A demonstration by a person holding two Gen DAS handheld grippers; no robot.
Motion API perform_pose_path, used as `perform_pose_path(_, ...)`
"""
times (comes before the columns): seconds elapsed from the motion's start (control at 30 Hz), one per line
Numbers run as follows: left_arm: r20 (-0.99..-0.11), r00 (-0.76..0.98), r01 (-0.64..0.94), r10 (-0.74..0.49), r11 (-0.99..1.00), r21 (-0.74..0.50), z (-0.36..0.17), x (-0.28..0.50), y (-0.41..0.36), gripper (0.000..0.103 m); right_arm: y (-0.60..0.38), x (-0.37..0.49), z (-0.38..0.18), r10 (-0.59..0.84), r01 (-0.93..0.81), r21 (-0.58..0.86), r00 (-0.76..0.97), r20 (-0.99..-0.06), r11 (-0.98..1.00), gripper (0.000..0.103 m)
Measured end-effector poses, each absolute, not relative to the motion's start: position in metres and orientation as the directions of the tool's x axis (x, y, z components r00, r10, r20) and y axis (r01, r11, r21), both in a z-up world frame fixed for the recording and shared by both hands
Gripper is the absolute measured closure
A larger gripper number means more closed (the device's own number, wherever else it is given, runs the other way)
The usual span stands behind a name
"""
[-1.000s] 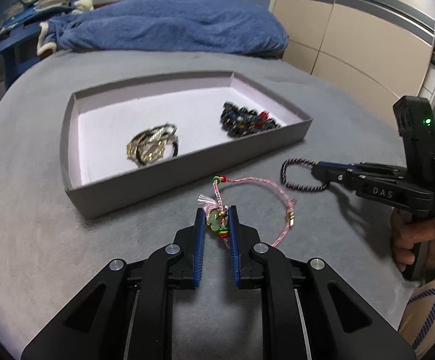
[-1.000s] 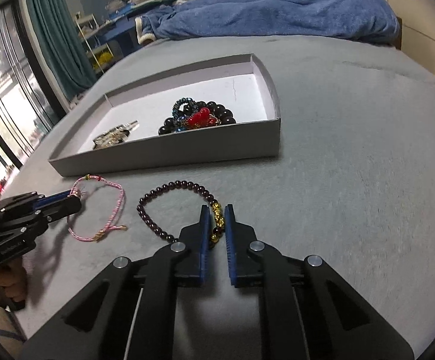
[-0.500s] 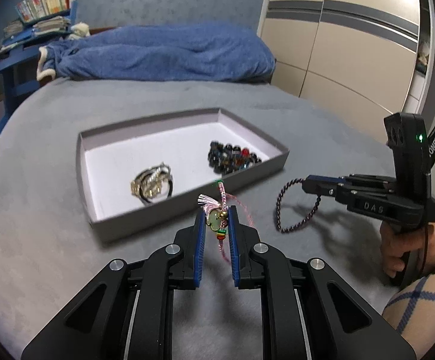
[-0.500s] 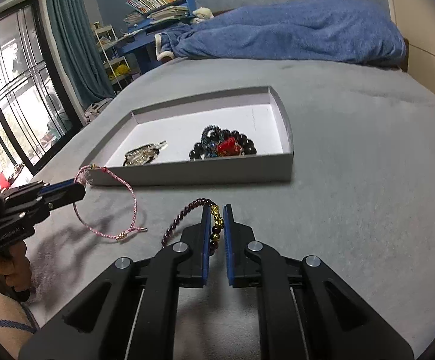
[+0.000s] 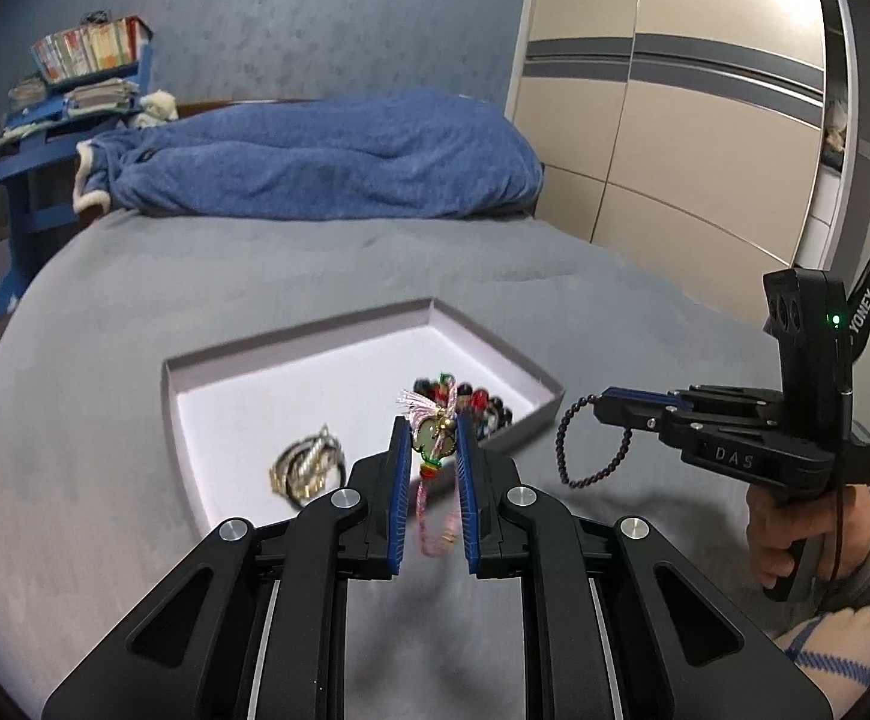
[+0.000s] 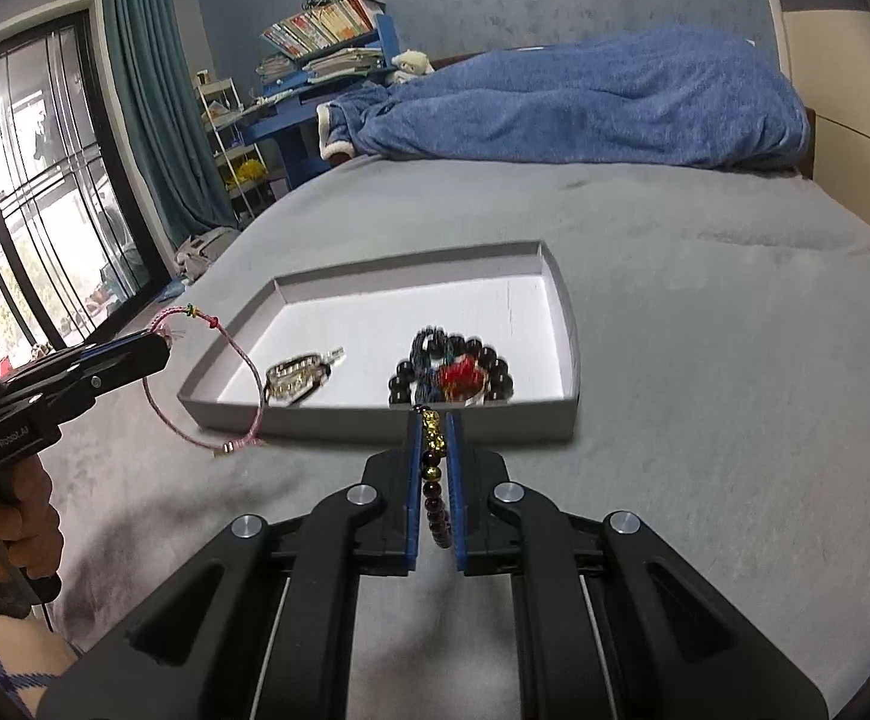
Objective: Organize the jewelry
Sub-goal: 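Carry both bracelets into the box and open both grippers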
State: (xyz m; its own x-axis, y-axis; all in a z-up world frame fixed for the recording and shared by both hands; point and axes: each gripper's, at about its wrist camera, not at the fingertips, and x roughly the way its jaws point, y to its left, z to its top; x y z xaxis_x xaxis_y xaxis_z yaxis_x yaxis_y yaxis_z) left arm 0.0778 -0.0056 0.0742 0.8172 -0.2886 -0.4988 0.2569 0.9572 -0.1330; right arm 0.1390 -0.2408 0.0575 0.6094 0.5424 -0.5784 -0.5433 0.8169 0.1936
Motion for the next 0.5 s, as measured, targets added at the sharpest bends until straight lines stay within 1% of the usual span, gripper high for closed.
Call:
perform_pose_path(0.3, -0.456, 0.845, 0.254, -0.278, 0.96, -0.114, 0.099, 0.091, -0.009, 0.087, -0.236, 0.158, 0.074, 0.555, -0.551, 0.196, 0.621, -0.553, 0.811, 0.095)
perform_pose_path(0.5, -0.459, 0.847, 0.243, -0.266, 0.964, -0.109, 0.099, 0.101, -0.008, 0.087, -0.231, 0.17, 0.081, 0.573, -0.554, 0.219, 0.617, -0.54, 0.803, 0.095)
